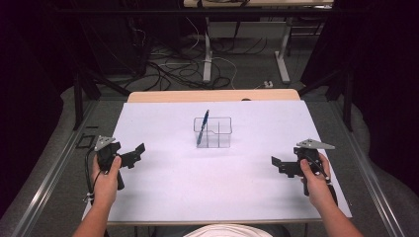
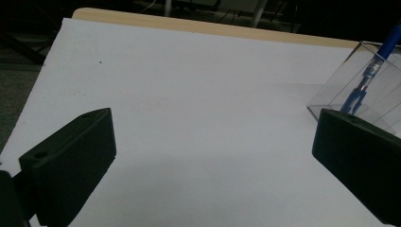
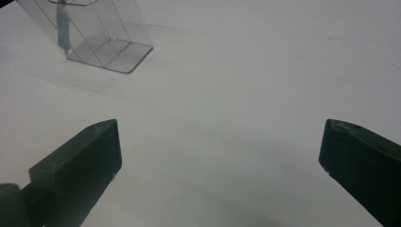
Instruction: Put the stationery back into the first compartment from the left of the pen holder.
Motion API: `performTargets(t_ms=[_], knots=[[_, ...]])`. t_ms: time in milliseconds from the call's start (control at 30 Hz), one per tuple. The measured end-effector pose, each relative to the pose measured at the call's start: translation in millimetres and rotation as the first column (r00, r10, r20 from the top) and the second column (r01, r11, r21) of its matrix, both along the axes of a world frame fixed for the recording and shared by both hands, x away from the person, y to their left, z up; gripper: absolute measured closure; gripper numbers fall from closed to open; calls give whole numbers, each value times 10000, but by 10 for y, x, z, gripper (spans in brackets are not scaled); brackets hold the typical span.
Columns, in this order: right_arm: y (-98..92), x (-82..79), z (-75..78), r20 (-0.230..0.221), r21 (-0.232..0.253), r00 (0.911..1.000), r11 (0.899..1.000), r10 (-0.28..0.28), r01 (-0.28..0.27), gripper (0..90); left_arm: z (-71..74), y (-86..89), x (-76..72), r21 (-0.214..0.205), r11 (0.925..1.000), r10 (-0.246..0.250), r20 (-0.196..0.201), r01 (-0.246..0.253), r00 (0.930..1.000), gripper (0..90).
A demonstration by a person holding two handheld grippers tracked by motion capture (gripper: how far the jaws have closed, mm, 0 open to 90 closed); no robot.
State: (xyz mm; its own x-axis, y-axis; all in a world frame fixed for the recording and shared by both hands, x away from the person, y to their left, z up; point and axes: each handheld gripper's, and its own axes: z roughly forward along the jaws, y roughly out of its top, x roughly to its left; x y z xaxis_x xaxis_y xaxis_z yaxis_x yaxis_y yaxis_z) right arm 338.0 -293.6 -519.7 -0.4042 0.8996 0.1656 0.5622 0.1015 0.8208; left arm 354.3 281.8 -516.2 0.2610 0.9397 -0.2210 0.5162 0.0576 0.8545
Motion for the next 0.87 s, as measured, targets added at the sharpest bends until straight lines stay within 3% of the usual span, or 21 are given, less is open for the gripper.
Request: performTargets(t_ms=[133,367,767,867], knots=[[0,6,-12,39,-77,10000,10000,41,-40,0,-59,13,4,272,9996,-41,-20,42,10000,1],[3,17,-34,-45,-36,10000,10000,63,-63,0,-139,-6,21,165,9998,-107,-260,111,9996,2],[-8,25,-55,-31,-257,9999,9996,144,-145,0,-131,-6,25,63,9999,-91,-152,92,9998,3],[-10,21,-50,-27,-128,10000,9999,92,-93,0,-121,-5,26,94,9999,-61,-157,63,9999,3]])
